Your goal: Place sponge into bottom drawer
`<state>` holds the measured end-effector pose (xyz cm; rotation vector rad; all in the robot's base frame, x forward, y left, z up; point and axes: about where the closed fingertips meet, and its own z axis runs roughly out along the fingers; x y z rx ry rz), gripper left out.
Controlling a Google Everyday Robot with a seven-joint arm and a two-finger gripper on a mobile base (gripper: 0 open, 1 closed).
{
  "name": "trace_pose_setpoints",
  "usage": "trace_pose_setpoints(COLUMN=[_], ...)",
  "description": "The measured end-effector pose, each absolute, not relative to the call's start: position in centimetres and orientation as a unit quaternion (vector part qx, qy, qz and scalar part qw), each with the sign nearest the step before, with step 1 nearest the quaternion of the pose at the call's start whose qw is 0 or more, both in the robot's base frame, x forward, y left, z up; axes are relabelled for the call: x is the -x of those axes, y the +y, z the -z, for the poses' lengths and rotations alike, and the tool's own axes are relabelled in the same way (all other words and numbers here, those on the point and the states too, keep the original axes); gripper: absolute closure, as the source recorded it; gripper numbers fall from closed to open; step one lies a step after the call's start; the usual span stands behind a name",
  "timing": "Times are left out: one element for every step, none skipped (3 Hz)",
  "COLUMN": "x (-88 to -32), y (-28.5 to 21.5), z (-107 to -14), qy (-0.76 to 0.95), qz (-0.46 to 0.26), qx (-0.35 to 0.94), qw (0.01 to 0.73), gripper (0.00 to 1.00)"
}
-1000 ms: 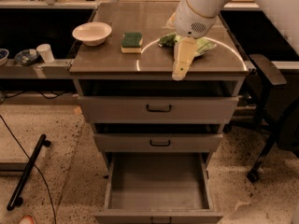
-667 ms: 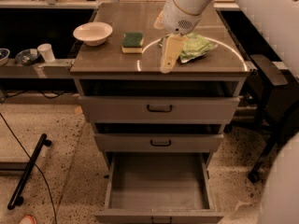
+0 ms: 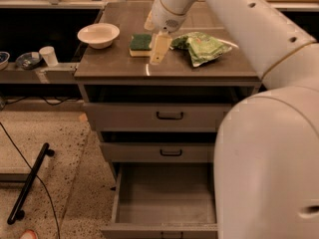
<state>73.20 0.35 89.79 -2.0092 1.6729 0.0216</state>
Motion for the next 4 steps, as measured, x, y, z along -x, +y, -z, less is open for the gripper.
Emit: trace_pose_setpoints(x=[-76.3, -78.7, -80.6, -81.6], y=[2.0, 3.2, 3.5, 3.2], z=[-88.4, -87.4, -86.2, -85.0], qy=[0.61, 0.606, 0.611, 0.619], qz=[0.003, 0.012, 0.02, 0.022], qx=[0.74, 0.735, 0.726, 0.717], qw=[0.283, 0.303, 0.316, 0.32], gripper=[0.24, 0.27, 0.45, 0.66])
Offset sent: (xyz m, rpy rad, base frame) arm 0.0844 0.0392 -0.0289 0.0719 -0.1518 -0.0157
